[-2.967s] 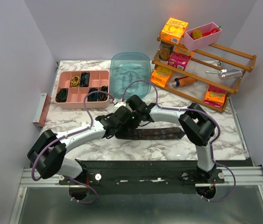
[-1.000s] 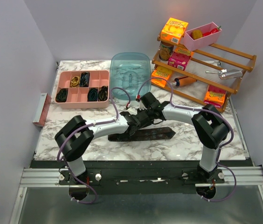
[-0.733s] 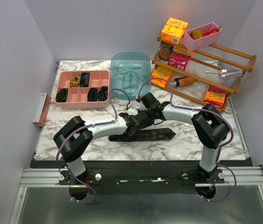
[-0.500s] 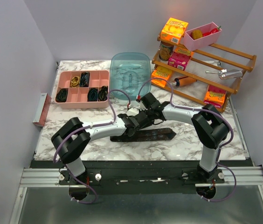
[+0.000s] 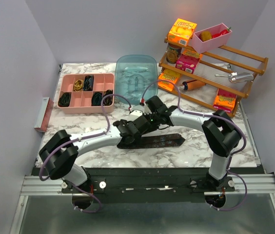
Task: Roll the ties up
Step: Roll the tie at the center of the board.
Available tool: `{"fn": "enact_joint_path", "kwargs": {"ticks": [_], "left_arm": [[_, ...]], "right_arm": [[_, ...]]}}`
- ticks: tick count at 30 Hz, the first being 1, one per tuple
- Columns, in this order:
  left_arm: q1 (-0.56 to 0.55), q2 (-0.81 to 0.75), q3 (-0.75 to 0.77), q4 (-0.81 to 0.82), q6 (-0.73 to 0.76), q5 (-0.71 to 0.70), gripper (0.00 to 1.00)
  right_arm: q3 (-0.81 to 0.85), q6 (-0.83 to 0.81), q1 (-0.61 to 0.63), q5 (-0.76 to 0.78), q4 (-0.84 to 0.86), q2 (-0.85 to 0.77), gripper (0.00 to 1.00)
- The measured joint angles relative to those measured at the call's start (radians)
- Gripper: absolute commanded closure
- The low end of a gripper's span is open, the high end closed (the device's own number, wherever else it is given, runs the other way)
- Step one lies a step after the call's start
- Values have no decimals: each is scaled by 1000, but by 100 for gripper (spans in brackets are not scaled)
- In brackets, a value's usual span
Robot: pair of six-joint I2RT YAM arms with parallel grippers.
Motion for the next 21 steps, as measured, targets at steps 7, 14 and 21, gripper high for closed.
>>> {"fn": "enact_joint_path", "kwargs": {"ticks": [7, 14, 21], "left_arm": [[51, -169, -97, 52, -22, 28, 25], [109, -438, -253, 136, -40, 105, 42], [109, -546, -360, 196, -66, 192, 77]], "right_arm": [[76, -4, 16, -23, 2, -3, 100], [163, -3, 32, -48, 9, 32, 100], [220, 1, 50, -75, 7, 92, 100]]}}
